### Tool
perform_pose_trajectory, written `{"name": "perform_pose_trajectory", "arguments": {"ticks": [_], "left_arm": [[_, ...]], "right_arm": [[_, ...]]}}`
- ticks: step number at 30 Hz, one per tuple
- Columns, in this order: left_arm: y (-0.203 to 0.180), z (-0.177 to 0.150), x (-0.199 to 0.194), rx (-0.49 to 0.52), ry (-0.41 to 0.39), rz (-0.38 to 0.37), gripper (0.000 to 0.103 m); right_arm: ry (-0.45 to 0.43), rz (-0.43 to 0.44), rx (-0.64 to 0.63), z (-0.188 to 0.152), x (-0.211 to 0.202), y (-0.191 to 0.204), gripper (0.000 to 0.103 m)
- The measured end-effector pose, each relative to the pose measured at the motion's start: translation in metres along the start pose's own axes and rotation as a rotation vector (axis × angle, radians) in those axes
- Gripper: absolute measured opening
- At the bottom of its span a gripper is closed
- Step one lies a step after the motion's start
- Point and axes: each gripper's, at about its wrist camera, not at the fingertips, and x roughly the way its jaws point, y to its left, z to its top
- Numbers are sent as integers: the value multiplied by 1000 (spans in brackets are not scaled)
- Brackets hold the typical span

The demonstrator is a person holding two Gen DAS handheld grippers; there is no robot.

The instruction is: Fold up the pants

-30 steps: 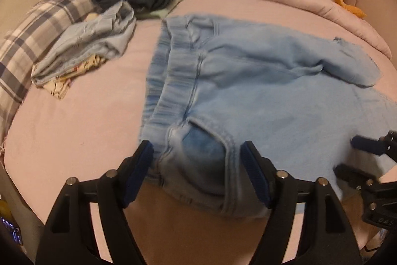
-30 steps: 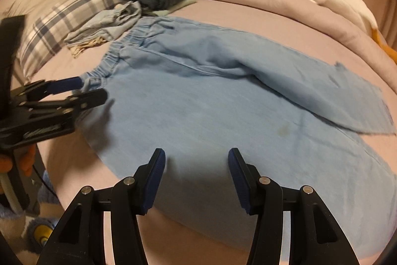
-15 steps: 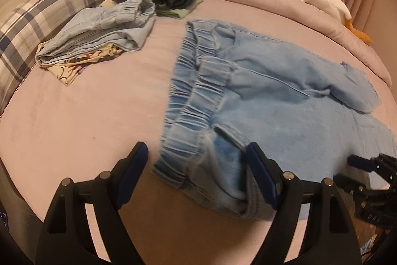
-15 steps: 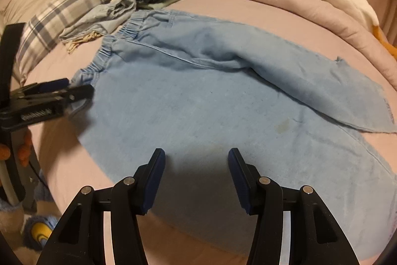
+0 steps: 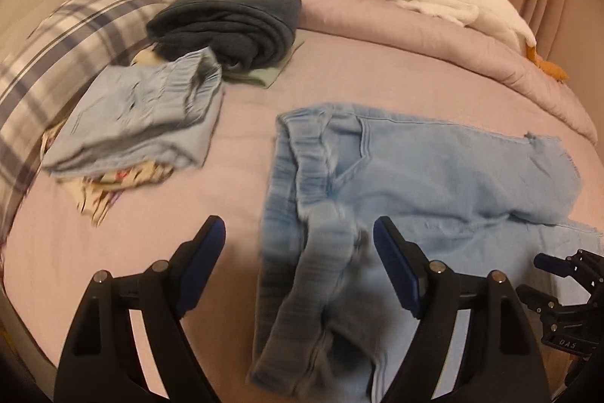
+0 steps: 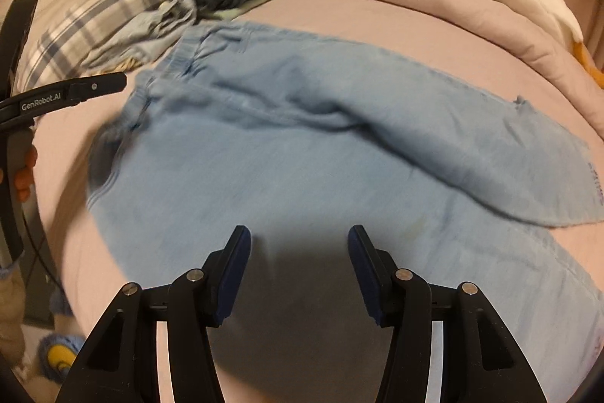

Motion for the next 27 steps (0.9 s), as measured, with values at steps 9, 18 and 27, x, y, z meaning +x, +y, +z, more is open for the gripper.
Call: {"name": "perform_pose_trajectory", "arguments": {"ticks": [9, 18, 27], "left_arm": [[0, 37, 45, 44, 87, -5, 81], [5, 75, 83, 60, 128, -26, 81], [11, 80, 116, 63, 208, -120, 80]], "right_arm": [[62, 18, -76, 16, 32, -8, 61], [-63, 77, -131, 78, 36, -43, 61], [-64, 307, -114, 142, 24, -73, 69]]}}
